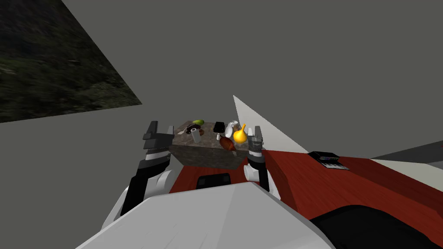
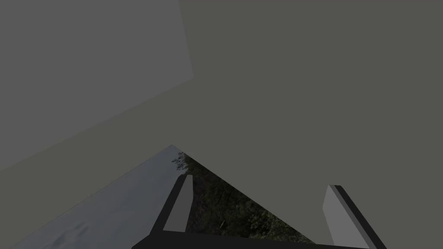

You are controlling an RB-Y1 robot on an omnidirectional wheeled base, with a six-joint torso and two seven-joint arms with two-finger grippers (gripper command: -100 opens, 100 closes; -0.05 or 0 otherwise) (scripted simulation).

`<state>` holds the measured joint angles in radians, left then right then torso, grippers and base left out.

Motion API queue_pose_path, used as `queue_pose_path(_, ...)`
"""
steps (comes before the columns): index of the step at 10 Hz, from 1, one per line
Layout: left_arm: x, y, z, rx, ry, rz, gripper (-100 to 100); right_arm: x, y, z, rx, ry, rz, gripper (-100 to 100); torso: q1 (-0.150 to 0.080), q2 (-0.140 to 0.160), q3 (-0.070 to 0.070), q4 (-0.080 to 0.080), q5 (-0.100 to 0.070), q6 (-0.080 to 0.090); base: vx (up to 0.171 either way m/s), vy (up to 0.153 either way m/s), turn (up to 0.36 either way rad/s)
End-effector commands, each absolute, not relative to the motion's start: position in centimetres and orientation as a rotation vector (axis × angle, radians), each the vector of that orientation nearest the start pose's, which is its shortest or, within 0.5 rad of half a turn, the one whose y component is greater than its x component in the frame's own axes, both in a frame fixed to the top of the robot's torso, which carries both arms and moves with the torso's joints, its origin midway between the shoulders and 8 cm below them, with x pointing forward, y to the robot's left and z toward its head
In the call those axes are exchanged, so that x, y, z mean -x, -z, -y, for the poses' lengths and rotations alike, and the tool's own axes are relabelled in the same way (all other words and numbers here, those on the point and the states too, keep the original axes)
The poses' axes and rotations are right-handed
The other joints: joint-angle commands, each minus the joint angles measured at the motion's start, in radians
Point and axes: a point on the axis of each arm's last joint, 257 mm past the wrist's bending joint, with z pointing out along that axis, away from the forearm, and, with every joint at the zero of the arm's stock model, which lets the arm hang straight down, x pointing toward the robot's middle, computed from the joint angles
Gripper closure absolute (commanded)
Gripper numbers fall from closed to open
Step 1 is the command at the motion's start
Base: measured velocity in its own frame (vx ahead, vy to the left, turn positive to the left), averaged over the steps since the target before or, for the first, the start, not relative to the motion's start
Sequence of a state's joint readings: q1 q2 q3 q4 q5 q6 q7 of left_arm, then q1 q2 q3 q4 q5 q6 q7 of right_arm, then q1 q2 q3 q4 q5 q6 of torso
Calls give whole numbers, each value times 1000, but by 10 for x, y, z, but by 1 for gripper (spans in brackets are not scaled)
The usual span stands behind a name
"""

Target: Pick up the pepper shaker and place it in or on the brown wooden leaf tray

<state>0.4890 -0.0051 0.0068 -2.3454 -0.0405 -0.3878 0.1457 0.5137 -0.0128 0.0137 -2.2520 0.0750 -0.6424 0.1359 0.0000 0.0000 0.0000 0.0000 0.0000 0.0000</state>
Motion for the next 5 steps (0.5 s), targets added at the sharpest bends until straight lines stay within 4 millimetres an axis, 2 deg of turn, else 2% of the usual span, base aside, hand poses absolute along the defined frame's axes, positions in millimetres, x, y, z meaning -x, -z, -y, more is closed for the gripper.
queue_pose_path(1, -350, -36, -278, 725, 1397, -613, 0, -332, -25, 258, -444, -1137, -685, -100, 0, 0, 0, 0, 0, 0, -10, 34, 29)
queue_pose_path(3, -350, -36, -278, 725, 1397, -613, 0, -341, -14, 259, -428, -1094, -748, -100, 3, 1, 1, 0, 1, 0, -28, 65, 31)
queue_pose_path(5, -350, -36, -278, 725, 1397, -613, 0, -352, 0, 264, -420, -1032, -816, -100, 5, 2, 1, 0, 1, 0, -37, 97, 40)
